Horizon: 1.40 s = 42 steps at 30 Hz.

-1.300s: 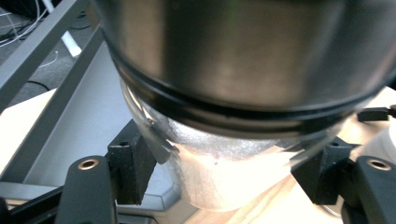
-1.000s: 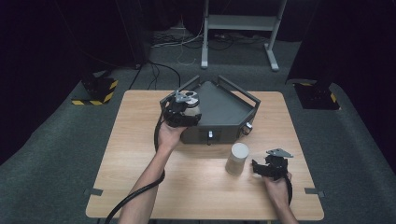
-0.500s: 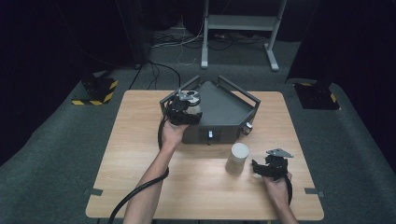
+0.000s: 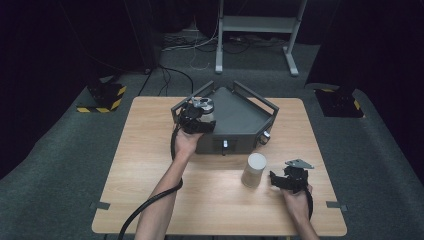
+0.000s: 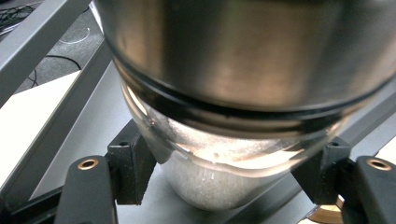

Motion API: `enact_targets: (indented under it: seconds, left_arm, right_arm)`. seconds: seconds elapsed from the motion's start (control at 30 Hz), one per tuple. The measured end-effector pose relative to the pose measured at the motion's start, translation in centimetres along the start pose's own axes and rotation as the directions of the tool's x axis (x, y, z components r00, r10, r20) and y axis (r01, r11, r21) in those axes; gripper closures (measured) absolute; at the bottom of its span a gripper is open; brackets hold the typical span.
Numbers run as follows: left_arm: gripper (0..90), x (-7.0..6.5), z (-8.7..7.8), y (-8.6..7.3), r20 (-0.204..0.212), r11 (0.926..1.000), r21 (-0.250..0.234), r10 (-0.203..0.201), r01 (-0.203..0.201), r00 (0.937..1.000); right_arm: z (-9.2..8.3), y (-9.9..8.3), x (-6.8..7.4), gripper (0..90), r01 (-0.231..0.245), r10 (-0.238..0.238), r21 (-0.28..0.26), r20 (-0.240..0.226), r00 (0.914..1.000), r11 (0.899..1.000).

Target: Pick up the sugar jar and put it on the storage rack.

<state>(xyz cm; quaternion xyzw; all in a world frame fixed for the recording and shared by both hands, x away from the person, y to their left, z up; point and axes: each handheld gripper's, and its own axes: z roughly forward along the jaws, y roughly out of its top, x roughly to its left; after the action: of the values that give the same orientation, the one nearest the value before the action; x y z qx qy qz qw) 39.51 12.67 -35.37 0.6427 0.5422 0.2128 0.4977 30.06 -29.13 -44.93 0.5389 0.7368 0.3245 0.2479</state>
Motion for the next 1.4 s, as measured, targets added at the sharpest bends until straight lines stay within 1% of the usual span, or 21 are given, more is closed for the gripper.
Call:
enact_targets:
  seconds: [0.13,0.27,0.47,0.5,0.63,0.77,1.1,1.17,1.2,1.27,1.3,1.4]
  left_arm:
    - [31.3,-0.08,0.09,-0.18,0.0,1.0,-0.002,-0.004,0.004,1.0]
    - [31.3,0.01,0.08,-0.19,-0.002,1.0,0.008,0.006,-0.006,1.0]
    - [31.3,-0.02,0.22,-0.45,-0.006,1.0,0.003,-0.002,0.002,1.0]
    - [31.3,0.04,0.19,-0.37,-0.006,0.9999,0.011,0.007,-0.007,1.0]
    - [31.3,0.02,0.33,-0.57,-0.005,1.0,0.006,0.0,0.0,1.0]
    - [31.3,-0.05,0.35,-0.59,-0.008,0.9999,0.007,0.008,-0.008,0.9999]
    - [31.2,0.04,0.35,-0.64,-0.004,1.0,0.005,0.005,-0.005,1.0]
    - [31.1,0.01,0.34,-0.79,-0.004,0.9998,0.001,0.019,-0.019,0.9998]
    - [30.8,0.08,0.32,-0.84,-0.001,0.9998,-0.001,0.019,-0.019,0.9998]
    - [25.8,0.17,0.32,-0.82,0.004,0.9998,-0.002,0.018,-0.018,0.9998]
    - [22.4,0.11,0.35,-0.93,0.005,0.9998,-0.011,0.015,-0.015,0.9999]
    - [16.1,0.2,0.13,-0.89,0.017,0.9997,-0.015,0.021,-0.021,0.9996]
  right_arm:
    - [0.0,0.0,0.0,13.3,0.0,0.0,0.0,0.0,1.0,1.0]
    - [0.0,0.0,0.01,13.3,0.0,0.0,0.0,0.0,1.0,1.0]
    - [-0.01,0.01,0.02,13.3,-0.001,0.001,0.001,0.0,1.0,1.0]
    - [0.0,0.0,0.01,13.3,0.0,0.0,0.0,0.0,1.0,1.0]
    - [0.0,0.0,0.01,13.3,0.0,0.0,0.0,0.0,1.0,1.0]
    - [-0.03,-0.02,0.03,13.4,0.0,0.0,0.0,0.001,1.0,1.0]
    - [-0.07,-0.07,0.05,13.4,0.002,-0.002,0.0,0.002,1.0,1.0]
    - [-0.07,-0.08,0.05,13.4,0.003,-0.003,-0.001,0.002,1.0,1.0]
    - [-0.07,-0.07,0.05,13.4,0.002,-0.002,0.0,0.002,1.0,1.0]
    - [-0.07,-0.06,0.05,13.4,0.001,-0.001,0.0,0.001,1.0,1.0]
    - [-0.07,-0.07,0.05,13.4,0.002,-0.002,0.0,0.001,1.0,1.0]
    - [-0.07,-0.07,0.05,13.4,0.002,-0.002,0.0,0.001,1.0,1.0]
